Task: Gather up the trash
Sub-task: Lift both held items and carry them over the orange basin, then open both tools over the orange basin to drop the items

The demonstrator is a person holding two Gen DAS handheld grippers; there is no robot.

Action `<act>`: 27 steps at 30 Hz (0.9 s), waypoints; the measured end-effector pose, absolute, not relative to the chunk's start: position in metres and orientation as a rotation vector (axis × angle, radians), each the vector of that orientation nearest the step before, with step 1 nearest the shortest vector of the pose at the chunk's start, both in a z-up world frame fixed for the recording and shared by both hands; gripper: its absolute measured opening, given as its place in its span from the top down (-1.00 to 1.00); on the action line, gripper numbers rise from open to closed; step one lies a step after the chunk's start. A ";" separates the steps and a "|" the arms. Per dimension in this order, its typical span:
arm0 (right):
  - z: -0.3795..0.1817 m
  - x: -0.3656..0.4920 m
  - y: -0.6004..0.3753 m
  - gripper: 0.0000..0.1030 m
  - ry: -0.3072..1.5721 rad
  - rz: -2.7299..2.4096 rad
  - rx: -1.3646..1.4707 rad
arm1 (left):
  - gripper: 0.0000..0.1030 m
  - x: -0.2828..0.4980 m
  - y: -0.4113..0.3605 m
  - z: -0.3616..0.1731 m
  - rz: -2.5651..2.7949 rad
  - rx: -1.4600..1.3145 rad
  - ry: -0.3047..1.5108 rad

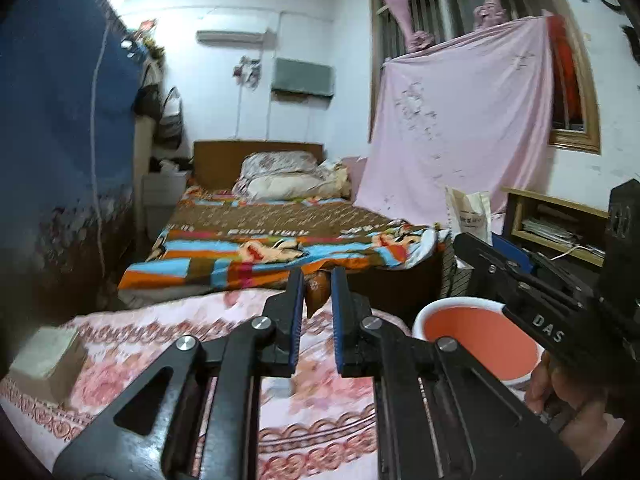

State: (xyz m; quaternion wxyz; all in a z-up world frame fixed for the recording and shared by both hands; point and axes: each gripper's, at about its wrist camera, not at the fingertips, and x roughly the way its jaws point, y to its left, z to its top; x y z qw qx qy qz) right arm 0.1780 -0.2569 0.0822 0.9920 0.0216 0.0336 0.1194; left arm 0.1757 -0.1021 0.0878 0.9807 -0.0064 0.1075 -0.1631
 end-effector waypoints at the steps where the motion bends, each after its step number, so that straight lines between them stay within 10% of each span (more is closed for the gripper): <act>1: 0.083 0.177 -0.261 0.28 0.062 0.228 0.047 | 1.00 0.175 -0.108 0.090 -0.343 -0.002 0.205; 27: 0.076 0.175 -0.379 0.23 0.136 -0.071 0.286 | 1.00 0.206 -0.238 0.082 -0.643 0.049 0.357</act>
